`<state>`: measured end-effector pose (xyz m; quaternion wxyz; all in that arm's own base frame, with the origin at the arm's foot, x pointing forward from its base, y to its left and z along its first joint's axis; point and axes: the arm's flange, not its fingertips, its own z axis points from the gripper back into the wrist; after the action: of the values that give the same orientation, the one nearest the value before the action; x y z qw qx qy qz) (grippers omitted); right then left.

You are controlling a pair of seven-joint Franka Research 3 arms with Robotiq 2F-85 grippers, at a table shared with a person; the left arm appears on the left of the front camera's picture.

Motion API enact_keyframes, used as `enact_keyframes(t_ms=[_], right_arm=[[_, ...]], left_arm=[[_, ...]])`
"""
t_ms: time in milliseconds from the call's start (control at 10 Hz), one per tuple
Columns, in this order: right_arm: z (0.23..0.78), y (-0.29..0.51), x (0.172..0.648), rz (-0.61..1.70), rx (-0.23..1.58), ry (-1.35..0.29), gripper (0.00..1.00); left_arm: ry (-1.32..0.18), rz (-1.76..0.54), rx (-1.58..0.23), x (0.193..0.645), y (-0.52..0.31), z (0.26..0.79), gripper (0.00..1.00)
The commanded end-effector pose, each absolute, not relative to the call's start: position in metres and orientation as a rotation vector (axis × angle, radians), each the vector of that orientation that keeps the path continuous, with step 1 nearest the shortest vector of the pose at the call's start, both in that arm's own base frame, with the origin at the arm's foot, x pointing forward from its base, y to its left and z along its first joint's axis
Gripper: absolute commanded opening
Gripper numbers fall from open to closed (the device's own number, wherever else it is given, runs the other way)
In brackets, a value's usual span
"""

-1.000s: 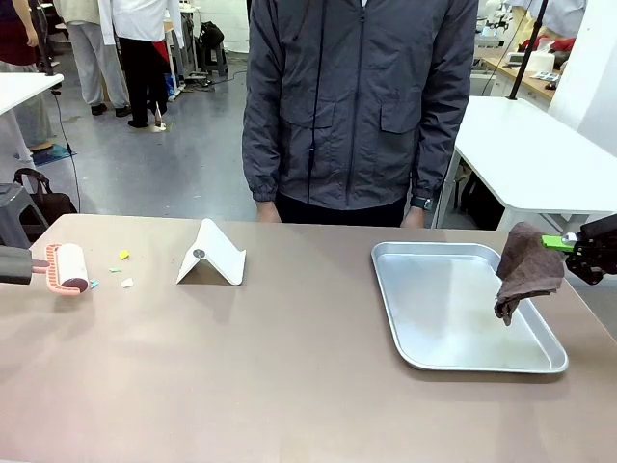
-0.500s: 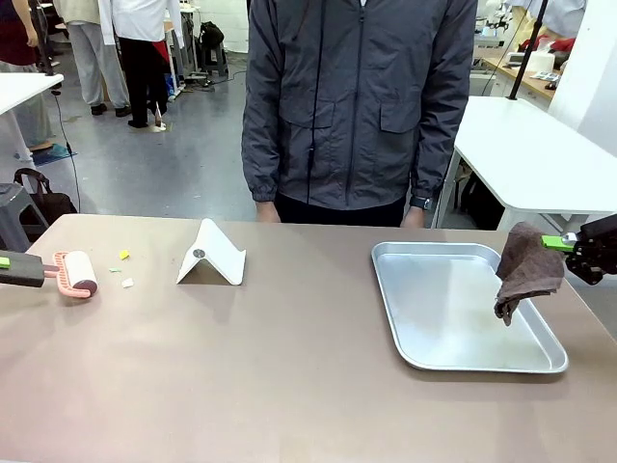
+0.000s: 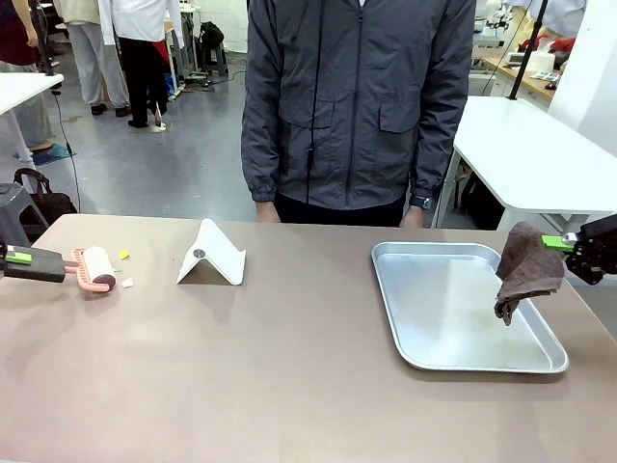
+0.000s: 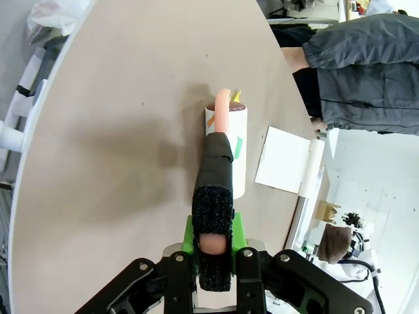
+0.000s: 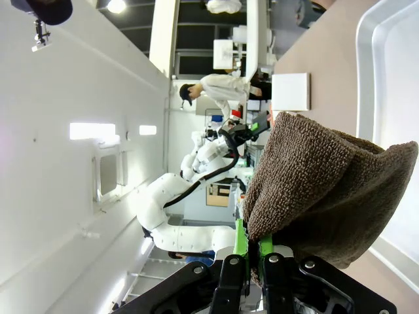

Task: Clean the surface of the table.
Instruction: Clean the area not pointed to by the person.

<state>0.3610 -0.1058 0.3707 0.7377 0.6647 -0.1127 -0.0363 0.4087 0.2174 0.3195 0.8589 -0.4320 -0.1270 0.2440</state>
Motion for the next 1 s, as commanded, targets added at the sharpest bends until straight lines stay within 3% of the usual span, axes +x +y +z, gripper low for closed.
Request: enact_keyframes(t_ms=[0, 500, 900], right_arm=[[0.375, -0.106, 0.364, -0.063, 1.462, -0.252, 0.07], [0.375, -0.106, 0.364, -0.063, 1.462, -0.252, 0.07], [0.375, -0.106, 0.364, -0.063, 1.462, -0.252, 0.07]], left_arm=[[-0.209, 0.540, -0.840, 0.422, 0.200, 0.298, 0.22], [-0.154, 0.516, -0.786, 0.461, 0.147, 0.292, 0.22], [-0.158, 0.482, -0.789, 0.468, 0.135, 0.293, 0.22]])
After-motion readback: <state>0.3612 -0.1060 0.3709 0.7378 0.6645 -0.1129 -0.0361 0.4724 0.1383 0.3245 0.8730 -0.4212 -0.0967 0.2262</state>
